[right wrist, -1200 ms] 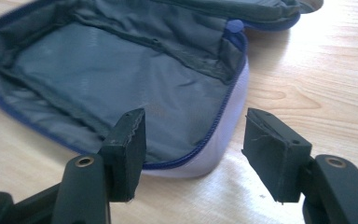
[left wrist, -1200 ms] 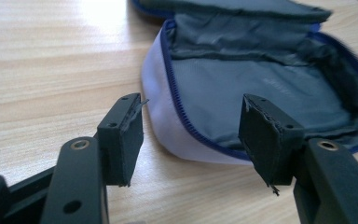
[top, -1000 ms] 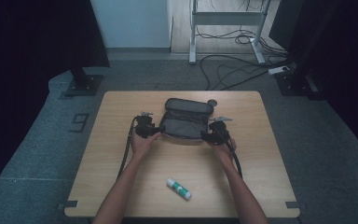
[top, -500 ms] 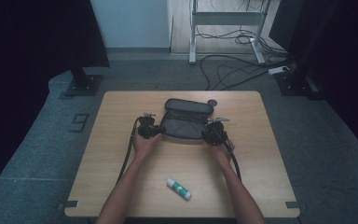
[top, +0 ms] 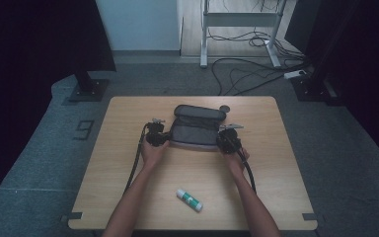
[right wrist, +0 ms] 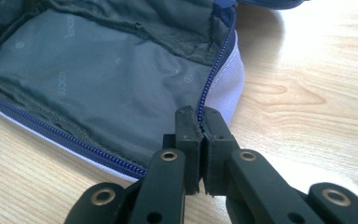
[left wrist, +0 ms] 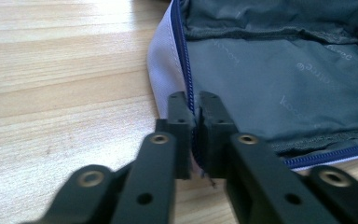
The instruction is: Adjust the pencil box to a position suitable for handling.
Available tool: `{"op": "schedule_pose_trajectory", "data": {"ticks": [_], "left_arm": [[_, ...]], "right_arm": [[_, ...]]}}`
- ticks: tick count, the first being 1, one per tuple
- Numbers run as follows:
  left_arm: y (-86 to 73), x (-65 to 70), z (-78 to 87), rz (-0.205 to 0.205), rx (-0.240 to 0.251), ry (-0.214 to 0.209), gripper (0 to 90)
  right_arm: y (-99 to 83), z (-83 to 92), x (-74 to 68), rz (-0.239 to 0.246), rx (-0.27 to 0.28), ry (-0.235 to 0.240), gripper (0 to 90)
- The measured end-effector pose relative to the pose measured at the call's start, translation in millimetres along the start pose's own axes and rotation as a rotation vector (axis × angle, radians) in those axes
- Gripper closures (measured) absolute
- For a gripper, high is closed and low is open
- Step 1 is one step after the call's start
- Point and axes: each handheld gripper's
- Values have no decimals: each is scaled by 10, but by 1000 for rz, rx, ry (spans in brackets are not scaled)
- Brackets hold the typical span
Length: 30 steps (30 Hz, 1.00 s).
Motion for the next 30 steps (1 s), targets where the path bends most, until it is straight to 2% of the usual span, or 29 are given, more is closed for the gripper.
{"op": "schedule_pose_trajectory", "data": {"ticks": [3,9,12,15,17,19,20,25,30], "left_arm": [[4,-22,6,4,-8,-14,864],[-10,-29,14,2,-1,-16,860],[-8,-32,6,9,16,-11,776],[-14,-53,-37,15,13,18,633],[-18,-76,-55,25,12,10,629],[-23,-70,-75,24,12,13,654],[-26,-66,-84,18,6,24,703],[-17,-73,-82,12,6,26,804],[-10,-83,-22,10,2,8,836]], "right_arm": [[8,27,4,0,12,1,863],[6,35,-7,9,8,5,864],[-2,23,-8,12,4,4,865],[-9,5,-7,12,-1,5,865],[-13,-3,-6,11,-3,7,865],[-13,-4,-6,12,-1,9,866],[-12,-6,-7,12,1,10,866],[-10,6,-4,7,12,7,867],[9,60,-13,13,28,13,867]]}}
Point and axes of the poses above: each handheld gripper's, and its own axes: z roughly backward along the jaws, y roughly out of its top, x roughly to its right, and after that the axes turned 9 degrees about z, right-handed
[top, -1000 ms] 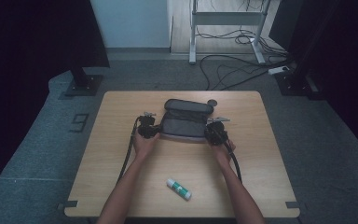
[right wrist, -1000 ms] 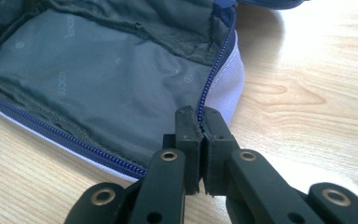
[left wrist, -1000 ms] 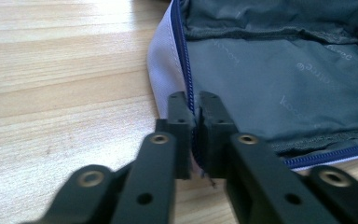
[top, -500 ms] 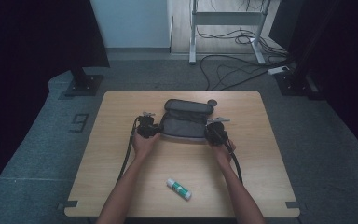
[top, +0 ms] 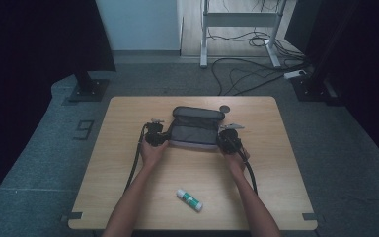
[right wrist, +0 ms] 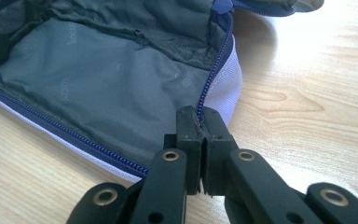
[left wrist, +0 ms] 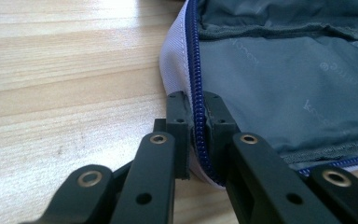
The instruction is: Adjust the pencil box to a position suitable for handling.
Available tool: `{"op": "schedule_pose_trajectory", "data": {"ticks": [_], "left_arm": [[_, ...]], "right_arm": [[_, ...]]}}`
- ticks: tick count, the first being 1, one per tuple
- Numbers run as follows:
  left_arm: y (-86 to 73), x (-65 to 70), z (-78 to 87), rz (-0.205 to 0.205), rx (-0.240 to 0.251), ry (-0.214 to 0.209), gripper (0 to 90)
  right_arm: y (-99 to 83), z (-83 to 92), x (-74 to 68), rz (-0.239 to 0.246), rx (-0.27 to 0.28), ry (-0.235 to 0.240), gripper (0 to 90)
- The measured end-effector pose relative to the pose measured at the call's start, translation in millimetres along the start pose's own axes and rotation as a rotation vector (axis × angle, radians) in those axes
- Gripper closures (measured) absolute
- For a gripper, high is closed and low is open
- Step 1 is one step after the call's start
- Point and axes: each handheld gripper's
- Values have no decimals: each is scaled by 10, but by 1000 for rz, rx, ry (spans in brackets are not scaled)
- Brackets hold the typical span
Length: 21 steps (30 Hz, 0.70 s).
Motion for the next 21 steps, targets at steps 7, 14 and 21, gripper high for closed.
{"op": "schedule_pose_trajectory", "data": {"ticks": [7,14,21], "left_arm": [[45,83,234,-21,38,-20,837],[75,156,458,-40,71,-44,840],[101,205,670,-64,103,-58,843]], "right_arm": [[76,189,-23,20,45,-1,868],[137,409,-63,33,92,-4,868],[178,568,-107,47,136,1,869]]}}
Point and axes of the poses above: each handheld gripper's, and its own axes: z roughly backward along the jaws, y roughly out of its top, x roughly to its right, and after that the axes turned 9 degrees about z, right-handed
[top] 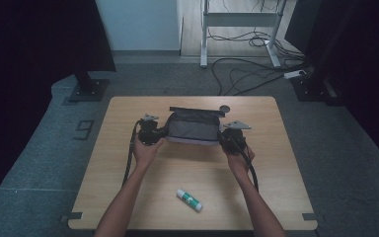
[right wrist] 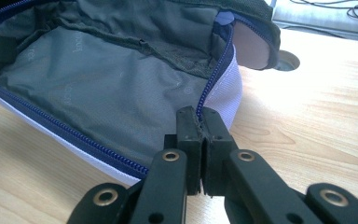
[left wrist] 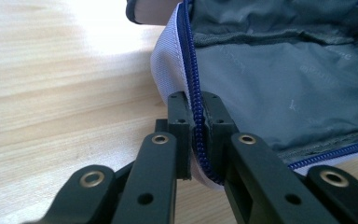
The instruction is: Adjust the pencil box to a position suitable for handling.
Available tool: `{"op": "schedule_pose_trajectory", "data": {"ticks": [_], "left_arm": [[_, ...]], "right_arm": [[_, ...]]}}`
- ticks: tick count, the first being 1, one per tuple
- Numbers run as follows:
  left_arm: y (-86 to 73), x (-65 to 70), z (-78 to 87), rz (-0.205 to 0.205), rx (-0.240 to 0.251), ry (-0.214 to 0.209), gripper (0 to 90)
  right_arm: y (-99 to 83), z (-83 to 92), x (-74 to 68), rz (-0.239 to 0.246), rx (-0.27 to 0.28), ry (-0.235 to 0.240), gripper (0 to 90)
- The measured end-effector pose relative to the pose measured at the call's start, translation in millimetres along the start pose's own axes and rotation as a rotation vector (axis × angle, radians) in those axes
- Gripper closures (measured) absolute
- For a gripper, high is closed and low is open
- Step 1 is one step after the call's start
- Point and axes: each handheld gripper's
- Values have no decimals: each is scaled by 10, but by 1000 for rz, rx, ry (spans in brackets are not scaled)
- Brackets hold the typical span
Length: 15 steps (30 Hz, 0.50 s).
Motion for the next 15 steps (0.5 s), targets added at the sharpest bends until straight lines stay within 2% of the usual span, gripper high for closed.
{"op": "schedule_pose_trajectory", "data": {"ticks": [10,15], "left_arm": [[-50,-20,213,-11,4,-14,843],[-86,-71,321,0,12,-21,844]], "right_arm": [[21,98,-96,8,25,21,869],[41,145,-184,25,40,38,869]]}}
Point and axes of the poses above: each handheld gripper's, and its own axes: z roughly backward along the jaws, y roughly out of its top, x roughly to its right, and after that the axes turned 9 degrees about z, right-handed
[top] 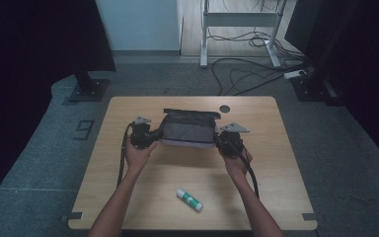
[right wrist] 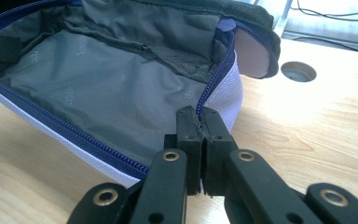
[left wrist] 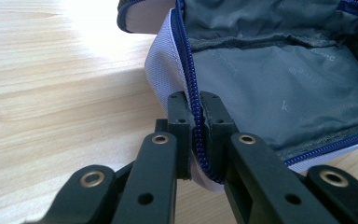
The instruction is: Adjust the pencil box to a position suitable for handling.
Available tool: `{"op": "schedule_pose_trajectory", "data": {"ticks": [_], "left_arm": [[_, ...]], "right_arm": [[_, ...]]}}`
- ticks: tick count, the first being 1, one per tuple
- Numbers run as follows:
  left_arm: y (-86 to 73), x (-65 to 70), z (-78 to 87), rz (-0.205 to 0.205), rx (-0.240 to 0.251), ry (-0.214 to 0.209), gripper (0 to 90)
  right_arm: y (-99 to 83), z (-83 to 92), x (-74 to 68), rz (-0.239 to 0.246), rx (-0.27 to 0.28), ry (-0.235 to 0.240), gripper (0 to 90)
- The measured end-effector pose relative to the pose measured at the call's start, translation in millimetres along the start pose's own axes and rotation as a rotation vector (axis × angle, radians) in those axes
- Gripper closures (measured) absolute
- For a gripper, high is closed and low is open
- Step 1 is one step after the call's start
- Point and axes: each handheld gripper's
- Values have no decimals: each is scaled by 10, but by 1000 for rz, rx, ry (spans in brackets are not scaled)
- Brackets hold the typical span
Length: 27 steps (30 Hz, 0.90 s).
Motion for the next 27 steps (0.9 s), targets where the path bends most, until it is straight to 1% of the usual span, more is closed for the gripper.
{"op": "schedule_pose_trajectory", "data": {"ticks": [4,7,13,17,27], "left_arm": [[-22,-6,67,-1,5,-1,845],[-52,7,101,-6,-1,-3,846],[-129,26,128,-9,-12,-9,846],[-168,32,145,-5,-15,-24,847],[-261,21,231,-1,-7,-46,851]], "right_arm": [[6,28,-54,11,7,6,869],[-14,53,-74,1,13,13,869],[-58,84,-106,-3,-5,11,869],[-85,116,-106,-7,-5,19,869],[-142,203,-169,9,19,34,869]]}}
Point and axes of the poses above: each handheld gripper's, and its own axes: z roughly backward along the jaws, y roughly out of its top, x roughly to its right, and after that the axes turned 9 degrees about z, right-handed
